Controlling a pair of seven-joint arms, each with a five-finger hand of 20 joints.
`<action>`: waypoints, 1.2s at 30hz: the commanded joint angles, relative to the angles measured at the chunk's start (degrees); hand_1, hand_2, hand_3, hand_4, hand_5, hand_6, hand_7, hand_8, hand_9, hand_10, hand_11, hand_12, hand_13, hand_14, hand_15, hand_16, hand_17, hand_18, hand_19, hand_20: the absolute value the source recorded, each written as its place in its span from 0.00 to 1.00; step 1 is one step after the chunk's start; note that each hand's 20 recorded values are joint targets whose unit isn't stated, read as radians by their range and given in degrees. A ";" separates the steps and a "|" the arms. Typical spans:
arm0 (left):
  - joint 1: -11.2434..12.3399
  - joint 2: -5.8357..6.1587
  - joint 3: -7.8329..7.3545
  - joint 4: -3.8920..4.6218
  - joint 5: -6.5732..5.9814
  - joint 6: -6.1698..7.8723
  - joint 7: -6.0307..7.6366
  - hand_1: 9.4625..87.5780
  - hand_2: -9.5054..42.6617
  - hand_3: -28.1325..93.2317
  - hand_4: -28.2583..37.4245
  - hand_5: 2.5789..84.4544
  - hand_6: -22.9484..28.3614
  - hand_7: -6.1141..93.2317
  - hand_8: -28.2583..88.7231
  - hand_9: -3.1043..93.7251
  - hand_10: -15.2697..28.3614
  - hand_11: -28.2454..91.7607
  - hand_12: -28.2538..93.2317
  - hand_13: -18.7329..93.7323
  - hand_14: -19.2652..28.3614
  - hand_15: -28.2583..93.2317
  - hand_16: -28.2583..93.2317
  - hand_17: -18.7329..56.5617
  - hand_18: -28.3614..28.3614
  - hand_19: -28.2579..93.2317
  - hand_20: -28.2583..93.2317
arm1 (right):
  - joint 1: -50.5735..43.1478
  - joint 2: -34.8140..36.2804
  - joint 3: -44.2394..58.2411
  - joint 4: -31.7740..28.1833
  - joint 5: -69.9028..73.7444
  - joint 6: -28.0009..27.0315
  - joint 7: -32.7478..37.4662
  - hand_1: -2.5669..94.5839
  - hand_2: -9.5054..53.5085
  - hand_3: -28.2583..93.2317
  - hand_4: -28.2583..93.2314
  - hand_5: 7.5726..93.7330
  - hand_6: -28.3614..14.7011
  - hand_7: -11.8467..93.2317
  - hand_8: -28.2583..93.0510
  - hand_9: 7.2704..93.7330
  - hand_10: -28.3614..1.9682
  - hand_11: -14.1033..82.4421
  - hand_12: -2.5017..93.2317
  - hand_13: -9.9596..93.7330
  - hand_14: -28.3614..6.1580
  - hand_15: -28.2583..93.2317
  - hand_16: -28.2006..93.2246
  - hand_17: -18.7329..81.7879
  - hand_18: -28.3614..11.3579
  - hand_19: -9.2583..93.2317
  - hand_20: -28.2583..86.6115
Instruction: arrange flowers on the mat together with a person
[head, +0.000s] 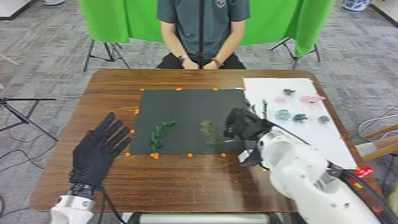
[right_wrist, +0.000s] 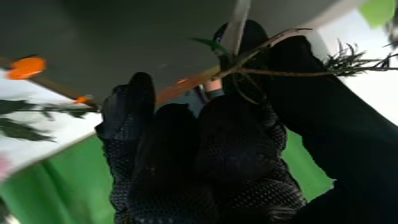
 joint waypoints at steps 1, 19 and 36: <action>-0.09 -0.20 0.27 0.36 0.21 -0.28 -0.96 0.19 0.11 0.81 0.00 0.32 0.51 0.19 0.18 0.27 0.59 0.35 0.36 0.34 0.69 0.36 0.27 0.09 0.86 0.54 0.31 | 2.93 -2.77 -5.44 2.09 -4.27 5.90 -0.90 0.39 0.04 0.95 0.14 0.92 0.69 0.58 0.38 0.99 0.64 0.82 0.42 0.93 0.56 0.92 0.46 0.60 0.17 0.98 0.53; -0.78 0.40 0.66 0.75 0.26 -0.56 -1.20 0.19 0.12 0.81 0.00 0.32 0.51 0.18 0.18 0.27 0.60 0.36 0.36 0.34 0.69 0.35 0.27 0.09 0.86 0.54 0.31 | 6.39 -3.46 -12.15 8.10 -19.82 17.15 -1.23 0.41 0.05 0.93 0.11 0.88 0.67 0.58 0.38 0.95 0.62 0.81 0.43 0.90 0.56 0.93 0.46 0.57 0.19 0.97 0.54; -0.97 0.38 0.72 0.84 0.56 -0.98 -1.77 0.19 0.12 0.81 0.00 0.32 0.51 0.19 0.18 0.27 0.60 0.35 0.36 0.34 0.69 0.36 0.27 0.09 0.86 0.54 0.31 | 7.70 -4.83 -18.03 7.91 -22.20 8.99 4.11 0.42 0.01 0.91 0.05 0.88 0.65 0.51 0.34 0.92 0.63 0.78 0.42 0.88 0.56 0.92 0.46 0.55 0.18 0.95 0.55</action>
